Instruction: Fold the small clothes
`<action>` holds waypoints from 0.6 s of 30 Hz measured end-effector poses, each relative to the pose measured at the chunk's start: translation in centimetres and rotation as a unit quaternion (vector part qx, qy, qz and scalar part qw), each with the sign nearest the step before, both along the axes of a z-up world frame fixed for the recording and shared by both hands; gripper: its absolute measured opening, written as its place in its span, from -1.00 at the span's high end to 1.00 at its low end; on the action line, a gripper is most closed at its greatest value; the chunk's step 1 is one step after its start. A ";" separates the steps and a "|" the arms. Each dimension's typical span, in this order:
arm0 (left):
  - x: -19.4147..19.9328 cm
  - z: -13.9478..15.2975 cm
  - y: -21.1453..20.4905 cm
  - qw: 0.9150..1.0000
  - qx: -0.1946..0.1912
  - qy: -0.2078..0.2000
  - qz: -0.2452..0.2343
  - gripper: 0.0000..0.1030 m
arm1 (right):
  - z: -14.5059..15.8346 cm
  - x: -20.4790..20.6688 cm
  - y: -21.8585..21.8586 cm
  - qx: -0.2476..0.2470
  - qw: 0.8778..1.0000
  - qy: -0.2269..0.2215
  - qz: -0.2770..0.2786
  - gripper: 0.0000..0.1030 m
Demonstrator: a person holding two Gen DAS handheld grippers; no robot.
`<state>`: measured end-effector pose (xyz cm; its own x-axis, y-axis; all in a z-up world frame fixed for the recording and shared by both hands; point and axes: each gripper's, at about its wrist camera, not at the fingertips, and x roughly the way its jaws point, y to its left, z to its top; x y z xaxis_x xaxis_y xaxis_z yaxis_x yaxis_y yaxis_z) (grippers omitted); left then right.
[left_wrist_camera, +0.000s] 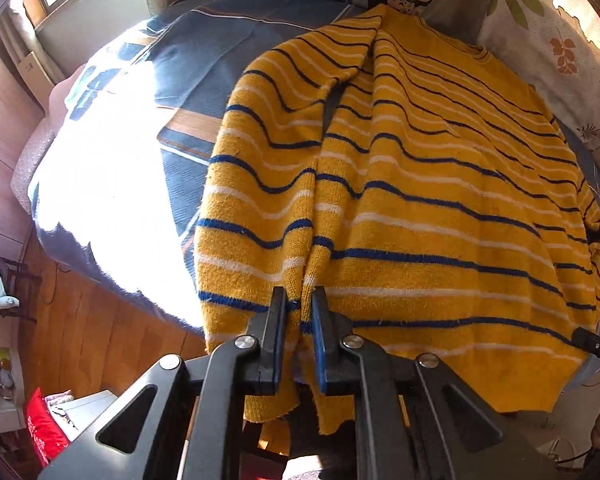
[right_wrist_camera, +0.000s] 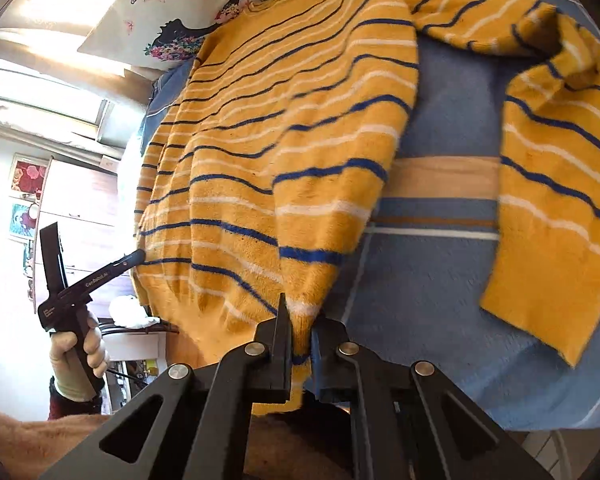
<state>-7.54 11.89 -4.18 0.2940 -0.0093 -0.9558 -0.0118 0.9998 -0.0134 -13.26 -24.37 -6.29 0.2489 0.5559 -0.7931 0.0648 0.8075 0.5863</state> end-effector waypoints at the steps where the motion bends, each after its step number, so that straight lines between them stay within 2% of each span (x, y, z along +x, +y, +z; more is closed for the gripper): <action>1: 0.0 -0.1 0.4 1.000 0.005 0.004 0.001 0.77 | 0.0 0.1 -0.2 -0.013 1.000 0.003 -0.004 0.84; 4: -0.2 -1.3 0.6 1.000 0.010 0.022 0.009 0.77 | -0.8 -0.9 -1.1 -0.032 0.999 0.012 -0.015 0.82; 6: -0.5 -1.7 1.5 0.999 -0.024 0.032 0.022 0.77 | -0.3 -1.7 -3.4 -0.020 0.998 0.003 -0.053 0.81; 7: -0.7 -1.3 2.2 0.998 -0.043 0.028 0.032 0.77 | 0.3 -2.3 -4.8 -0.017 0.997 -0.007 -0.081 0.69; 8: -1.1 -0.7 2.7 0.997 -0.056 0.018 0.040 0.77 | 0.9 -2.9 -6.4 -0.022 0.993 -0.014 -0.113 0.38; 10: -1.8 0.7 3.7 0.997 -0.062 -0.005 0.051 0.77 | 1.5 -3.6 -9.4 -0.061 0.981 -0.019 -0.185 -0.01; 11: -1.9 1.4 3.8 0.997 -0.060 -0.017 0.052 0.75 | 1.4 -4.0 -10.8 -0.088 0.973 -0.019 -0.212 -0.01; 13: -1.7 2.9 3.6 0.997 -0.053 -0.037 0.050 0.67 | 0.8 -4.3 -12.4 -0.104 0.966 -0.005 -0.236 -0.02; 15: -1.0 4.2 2.6 0.996 -0.058 -0.051 0.039 0.50 | -0.1 -4.2 -12.8 -0.084 0.966 0.001 -0.246 -0.02; 18: -0.1 5.5 -0.2 0.995 -0.070 -0.069 0.010 0.41 | -0.9 -3.4 -11.8 -0.080 0.964 -0.008 -0.252 -0.03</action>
<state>-7.64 11.68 1.36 0.4233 -0.1324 -0.8962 -0.0203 0.9876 -0.1555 -16.67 -36.16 -7.22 0.4678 0.2323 -0.8527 0.4642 0.7564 0.4608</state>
